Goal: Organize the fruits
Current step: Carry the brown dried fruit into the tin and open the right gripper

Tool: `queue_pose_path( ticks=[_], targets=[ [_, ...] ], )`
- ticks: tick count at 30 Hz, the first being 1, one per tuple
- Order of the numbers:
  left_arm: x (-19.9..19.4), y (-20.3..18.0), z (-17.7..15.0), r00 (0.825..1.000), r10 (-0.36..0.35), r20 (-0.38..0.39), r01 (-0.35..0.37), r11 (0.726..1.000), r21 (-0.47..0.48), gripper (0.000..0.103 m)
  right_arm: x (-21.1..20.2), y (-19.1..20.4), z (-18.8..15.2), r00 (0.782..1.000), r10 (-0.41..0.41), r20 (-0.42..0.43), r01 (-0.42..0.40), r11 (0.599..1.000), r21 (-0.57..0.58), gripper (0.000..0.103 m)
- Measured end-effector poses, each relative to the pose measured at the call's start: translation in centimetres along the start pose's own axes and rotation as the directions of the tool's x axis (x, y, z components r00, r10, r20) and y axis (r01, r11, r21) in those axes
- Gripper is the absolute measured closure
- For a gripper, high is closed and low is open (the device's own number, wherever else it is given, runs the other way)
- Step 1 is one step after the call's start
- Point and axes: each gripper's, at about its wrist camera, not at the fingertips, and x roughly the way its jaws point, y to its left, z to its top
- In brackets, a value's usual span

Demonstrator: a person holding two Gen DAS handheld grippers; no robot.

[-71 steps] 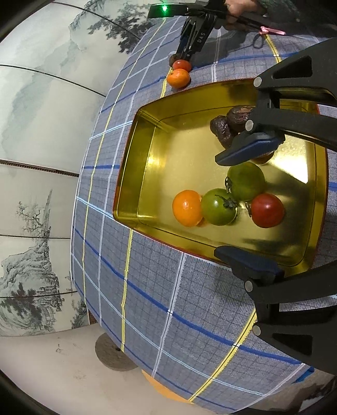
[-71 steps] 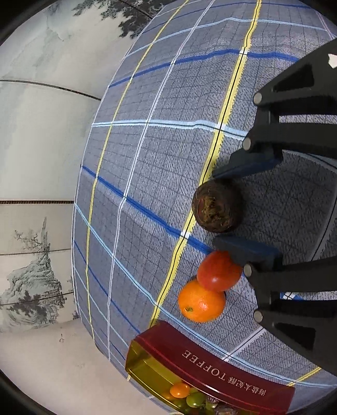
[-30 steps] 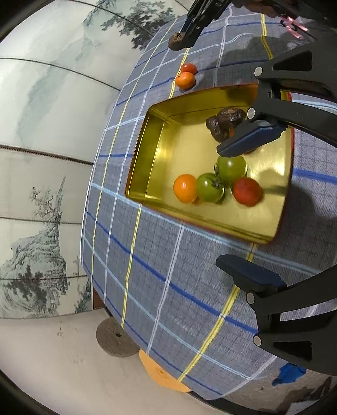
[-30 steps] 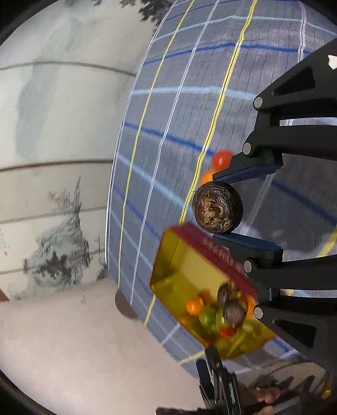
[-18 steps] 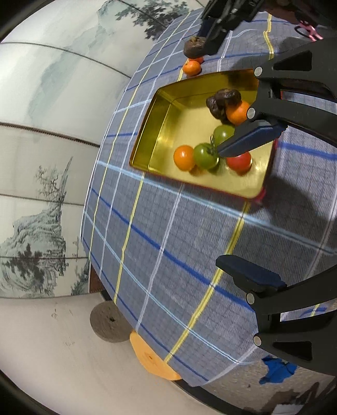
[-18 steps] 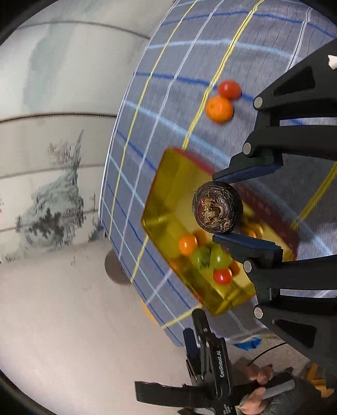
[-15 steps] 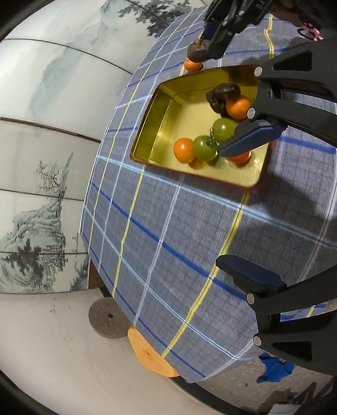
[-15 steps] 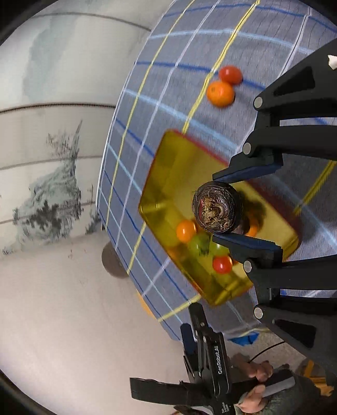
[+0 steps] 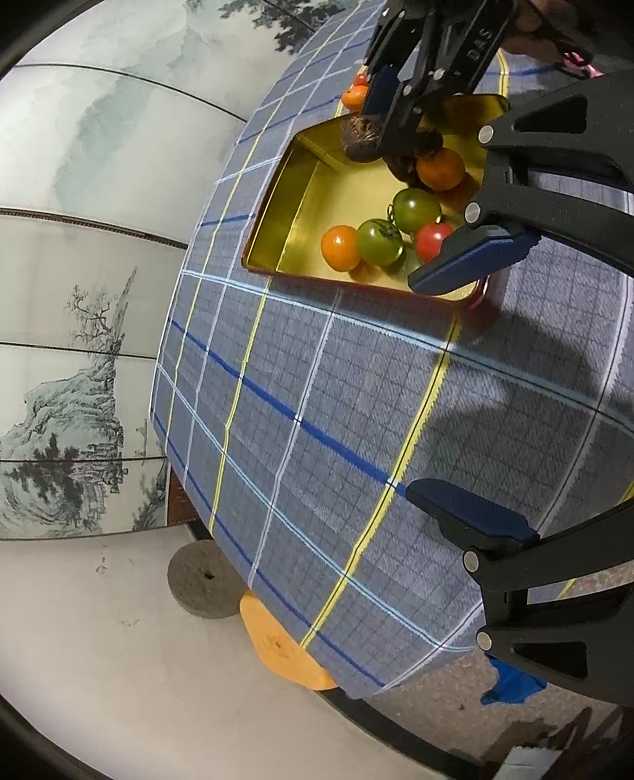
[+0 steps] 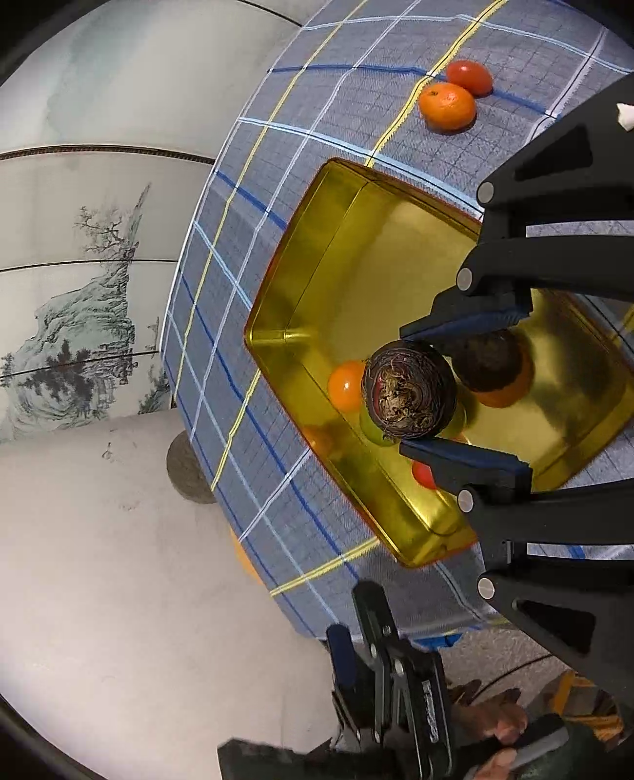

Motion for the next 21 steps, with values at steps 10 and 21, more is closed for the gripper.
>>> queue_pose_path(
  ticks=[10, 21],
  targets=[
    [0.8, -0.1, 0.0, 1.000, 0.014, -0.014, -0.014, 1.000, 0.012, 0.025, 1.5, -1.1, -0.4, 0.999, -0.042, -0.033, 0.042, 0.999, 0.004, 0.066],
    [1.2, -1.0, 0.1, 1.000, -0.008, -0.022, 0.008, 1.000, 0.026, 0.025, 1.8, -1.7, -0.9, 0.999, -0.032, -0.042, 0.033, 0.999, 0.028, 0.065]
  ],
)
